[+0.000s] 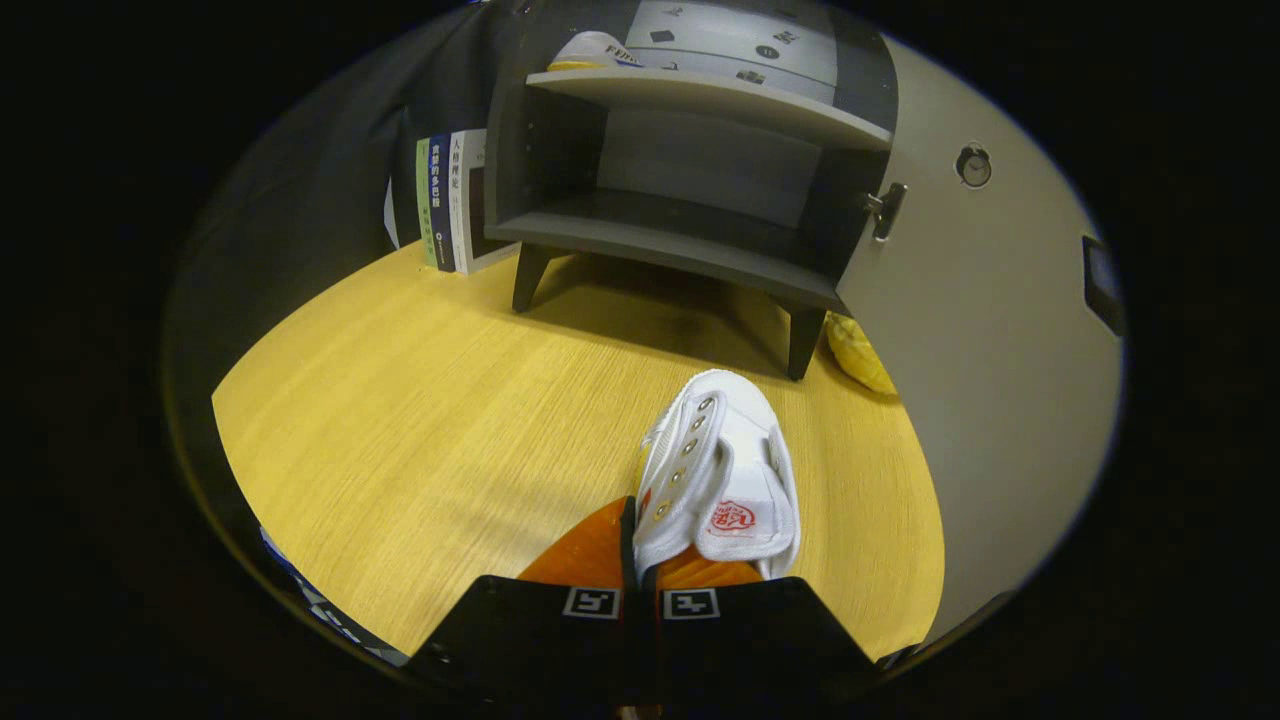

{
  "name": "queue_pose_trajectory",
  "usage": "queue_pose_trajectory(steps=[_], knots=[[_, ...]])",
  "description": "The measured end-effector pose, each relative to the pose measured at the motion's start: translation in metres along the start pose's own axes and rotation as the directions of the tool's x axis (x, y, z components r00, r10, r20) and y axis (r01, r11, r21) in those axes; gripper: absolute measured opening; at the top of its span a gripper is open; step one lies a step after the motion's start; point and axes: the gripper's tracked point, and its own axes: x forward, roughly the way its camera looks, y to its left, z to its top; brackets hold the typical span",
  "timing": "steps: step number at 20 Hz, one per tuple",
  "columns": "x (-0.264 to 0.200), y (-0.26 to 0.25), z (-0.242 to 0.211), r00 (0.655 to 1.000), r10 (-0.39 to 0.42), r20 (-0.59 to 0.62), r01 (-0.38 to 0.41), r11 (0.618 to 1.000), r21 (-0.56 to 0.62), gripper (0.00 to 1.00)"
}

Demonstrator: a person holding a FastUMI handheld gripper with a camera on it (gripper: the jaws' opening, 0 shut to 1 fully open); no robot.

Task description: Open the shoe cabinet door, grab the shoes and put them into the shoe cabinet, then close the shoe cabinet door.

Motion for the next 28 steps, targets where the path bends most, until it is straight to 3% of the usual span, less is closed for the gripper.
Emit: queue_pose_trajectory(steps=[8,15,22,28], knots=[[-0.052,0.006,0.095,0.983,0.031,0.183,-0.031,1.0,-0.005,0.02],[-0.088,-0.008,0.197,0.942,0.01,0.337,-0.022,0.999,0.033,0.02],[-0.093,-0.037,0.302,0.889,-0.042,0.456,0.013,0.998,0.067,0.02],[-0.066,-0.065,0.364,0.886,-0.1,0.452,0.04,0.989,0.142,0.02]])
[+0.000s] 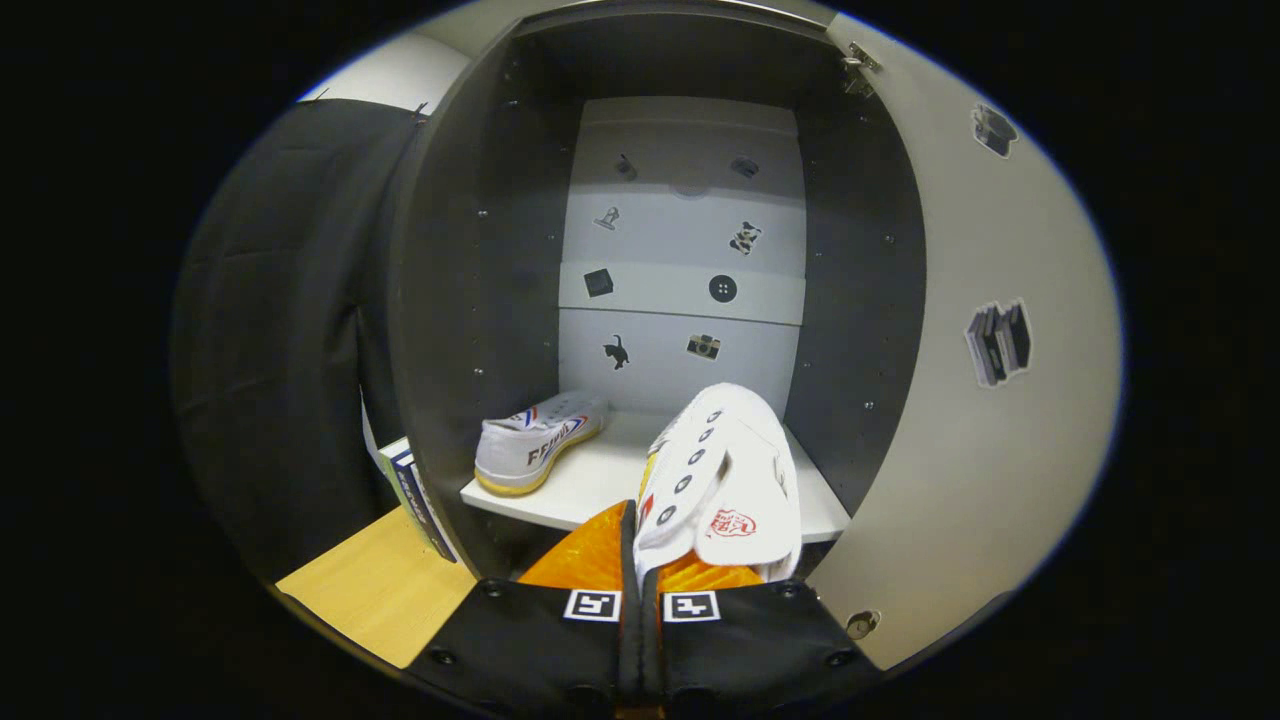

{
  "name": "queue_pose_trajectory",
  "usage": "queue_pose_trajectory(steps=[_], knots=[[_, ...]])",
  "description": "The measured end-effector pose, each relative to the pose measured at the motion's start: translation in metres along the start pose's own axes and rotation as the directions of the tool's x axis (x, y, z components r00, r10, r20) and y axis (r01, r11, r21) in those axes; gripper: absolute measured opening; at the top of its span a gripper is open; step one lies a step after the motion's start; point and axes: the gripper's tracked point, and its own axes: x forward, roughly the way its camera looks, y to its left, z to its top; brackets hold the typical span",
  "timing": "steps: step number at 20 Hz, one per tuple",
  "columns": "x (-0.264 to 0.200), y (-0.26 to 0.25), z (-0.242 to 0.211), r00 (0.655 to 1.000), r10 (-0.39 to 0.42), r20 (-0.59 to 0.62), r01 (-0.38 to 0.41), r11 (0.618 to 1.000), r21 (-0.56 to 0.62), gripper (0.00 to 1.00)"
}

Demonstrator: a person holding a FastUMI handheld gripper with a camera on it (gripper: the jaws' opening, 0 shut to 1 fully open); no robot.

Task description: Open the shoe cabinet door, grab the shoes and put them into the shoe cabinet, then close the shoe cabinet door.

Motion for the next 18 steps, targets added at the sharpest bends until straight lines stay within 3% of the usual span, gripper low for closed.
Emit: queue_pose_trajectory(steps=[5,11,18], knots=[[0.052,-0.014,0.039,0.999,-0.037,0.007,0.037,0.998,0.059,0.02],[0.116,-0.032,0.058,0.996,-0.08,-0.03,0.08,0.997,0.022,0.02],[0.175,-0.03,0.029,0.986,-0.082,-0.142,0.082,0.997,-0.009,0.01]])
